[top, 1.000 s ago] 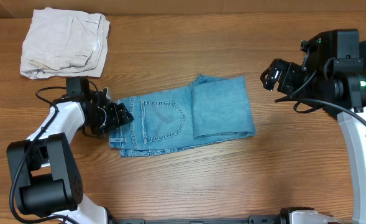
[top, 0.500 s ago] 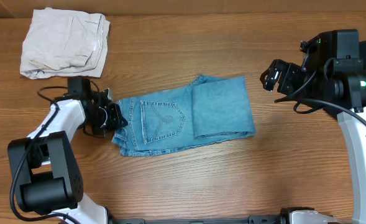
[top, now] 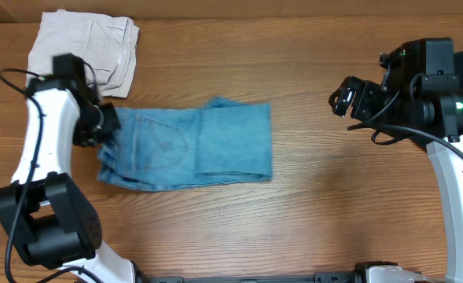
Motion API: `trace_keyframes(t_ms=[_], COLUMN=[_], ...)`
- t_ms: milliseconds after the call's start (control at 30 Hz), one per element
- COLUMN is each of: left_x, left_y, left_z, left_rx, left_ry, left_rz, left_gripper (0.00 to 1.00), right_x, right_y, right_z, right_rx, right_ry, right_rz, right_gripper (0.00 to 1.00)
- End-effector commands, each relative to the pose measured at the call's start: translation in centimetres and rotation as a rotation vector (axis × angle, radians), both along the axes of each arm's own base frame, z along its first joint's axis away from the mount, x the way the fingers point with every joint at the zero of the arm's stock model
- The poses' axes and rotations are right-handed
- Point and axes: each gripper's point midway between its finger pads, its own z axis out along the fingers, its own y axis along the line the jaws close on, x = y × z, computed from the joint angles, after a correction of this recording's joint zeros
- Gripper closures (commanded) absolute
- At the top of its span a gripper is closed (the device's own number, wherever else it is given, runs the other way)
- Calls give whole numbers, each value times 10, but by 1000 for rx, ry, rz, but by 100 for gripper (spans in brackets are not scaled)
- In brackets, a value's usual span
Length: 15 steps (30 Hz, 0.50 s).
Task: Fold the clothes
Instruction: 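Lift the jeans' left end with the left gripper and fold it rightward over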
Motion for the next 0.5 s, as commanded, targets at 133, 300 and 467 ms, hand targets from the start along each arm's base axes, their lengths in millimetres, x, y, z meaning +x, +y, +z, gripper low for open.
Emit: trace_keyframes(t_ms=[133, 300, 467], left_x=[46, 55, 53], left_y=[1, -52, -118], left_z=[112, 145, 144], left_rx=[46, 26, 0], left_ry=[-244, -310, -306], left_rz=[-21, -155, -308], left_gripper=[96, 96, 95], right_x=[-2, 2, 8], right_y=[-1, 0, 1], right_z=[16, 9, -4], right_rx=[-6, -6, -7], right_ry=[-50, -29, 11], right_rz=[13, 15, 17], right_gripper=[0, 0, 0])
